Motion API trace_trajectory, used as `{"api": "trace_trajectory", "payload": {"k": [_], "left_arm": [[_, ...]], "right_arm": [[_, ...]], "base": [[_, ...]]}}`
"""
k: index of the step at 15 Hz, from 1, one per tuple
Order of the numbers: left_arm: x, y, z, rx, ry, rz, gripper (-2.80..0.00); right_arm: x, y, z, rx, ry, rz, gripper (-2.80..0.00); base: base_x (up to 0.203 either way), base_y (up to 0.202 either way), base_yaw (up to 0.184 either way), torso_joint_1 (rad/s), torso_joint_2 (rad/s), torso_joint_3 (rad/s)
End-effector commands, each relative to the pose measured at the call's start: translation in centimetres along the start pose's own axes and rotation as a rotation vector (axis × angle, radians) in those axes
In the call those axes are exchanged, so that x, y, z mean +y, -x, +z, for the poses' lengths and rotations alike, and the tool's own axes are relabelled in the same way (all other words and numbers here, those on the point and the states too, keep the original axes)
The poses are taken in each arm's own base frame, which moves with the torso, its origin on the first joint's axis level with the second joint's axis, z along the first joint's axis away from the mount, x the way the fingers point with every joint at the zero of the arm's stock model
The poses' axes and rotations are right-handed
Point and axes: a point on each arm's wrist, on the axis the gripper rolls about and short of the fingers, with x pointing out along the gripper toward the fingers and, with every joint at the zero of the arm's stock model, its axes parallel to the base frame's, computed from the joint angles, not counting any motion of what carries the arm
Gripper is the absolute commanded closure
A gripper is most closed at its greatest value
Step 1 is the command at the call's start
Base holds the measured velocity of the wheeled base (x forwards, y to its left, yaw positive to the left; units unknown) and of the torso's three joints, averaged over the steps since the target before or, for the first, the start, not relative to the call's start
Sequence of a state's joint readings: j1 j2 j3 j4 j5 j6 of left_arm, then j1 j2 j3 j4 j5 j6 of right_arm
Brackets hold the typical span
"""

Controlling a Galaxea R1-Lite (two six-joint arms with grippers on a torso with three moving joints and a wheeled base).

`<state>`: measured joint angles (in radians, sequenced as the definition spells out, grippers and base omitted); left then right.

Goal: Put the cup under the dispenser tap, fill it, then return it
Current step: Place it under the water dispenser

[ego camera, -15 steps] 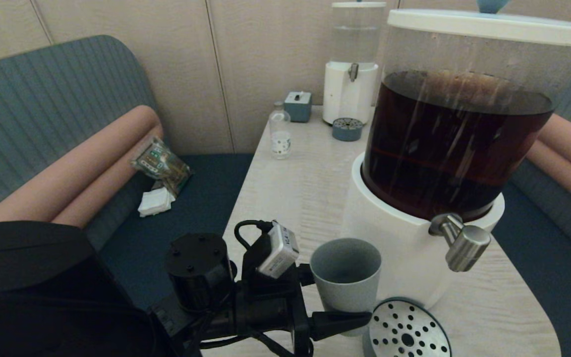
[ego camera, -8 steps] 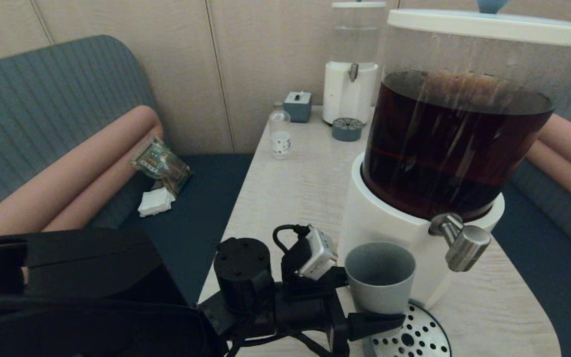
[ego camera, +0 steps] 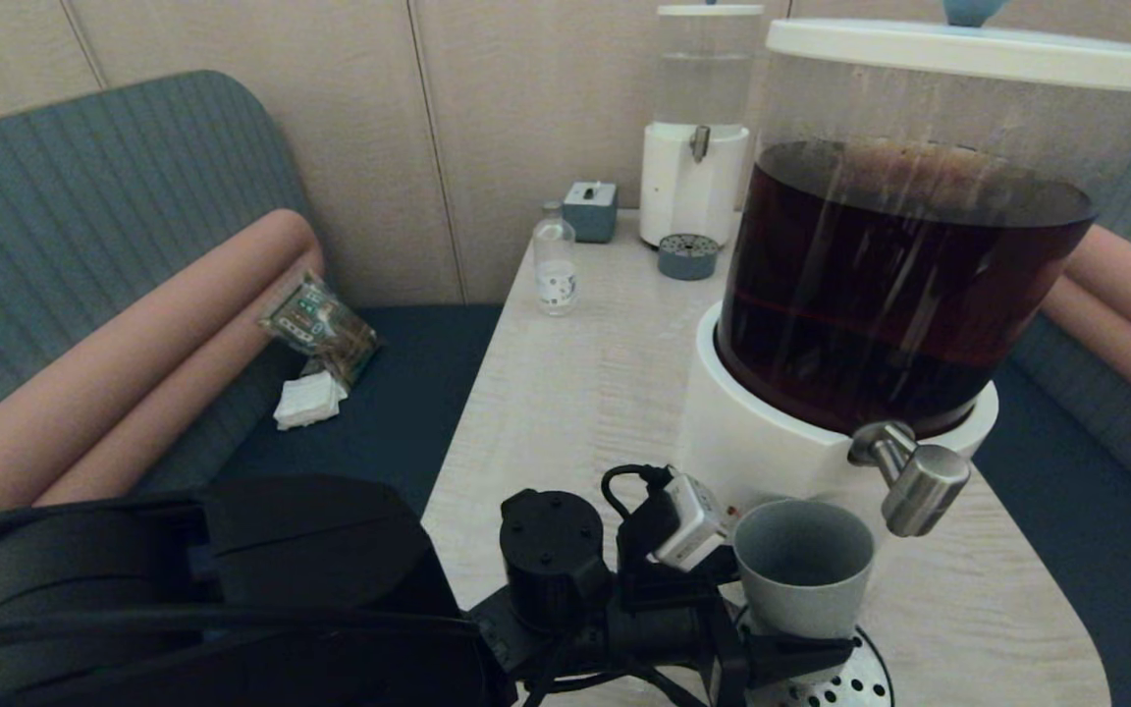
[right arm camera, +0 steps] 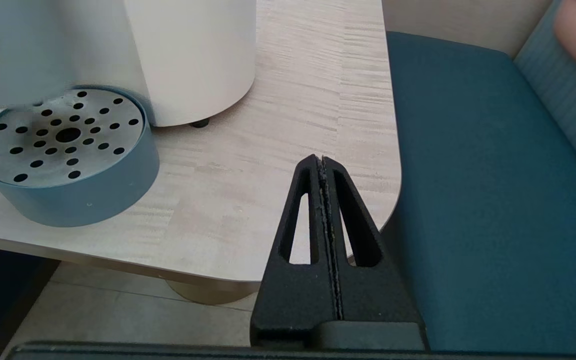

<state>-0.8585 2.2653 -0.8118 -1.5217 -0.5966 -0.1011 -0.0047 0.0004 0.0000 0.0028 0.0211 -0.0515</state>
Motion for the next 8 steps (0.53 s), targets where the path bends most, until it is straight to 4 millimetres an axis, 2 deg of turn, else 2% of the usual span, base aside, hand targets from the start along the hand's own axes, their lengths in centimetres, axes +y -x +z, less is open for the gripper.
{"api": "trace_trajectory", "payload": {"k": [1, 8], "left_arm": [[0.28, -0.53, -0.57, -0.004, 0.001, 0.0, 0.0], [0.17, -0.52, -1.54, 0.02, 0.018, 0.014, 0.0]], "right_arm": [[0.02, -0.05, -0.26, 0.007, 0.001, 0.002, 0.0], [0.01, -0.04, -0.27, 0.006, -0.001, 0.001, 0.0]], "base": [[0.0, 0.0, 0.0, 0.0, 0.0, 0.0], [0.0, 0.0, 0.0, 0.0, 0.0, 0.0]]}}
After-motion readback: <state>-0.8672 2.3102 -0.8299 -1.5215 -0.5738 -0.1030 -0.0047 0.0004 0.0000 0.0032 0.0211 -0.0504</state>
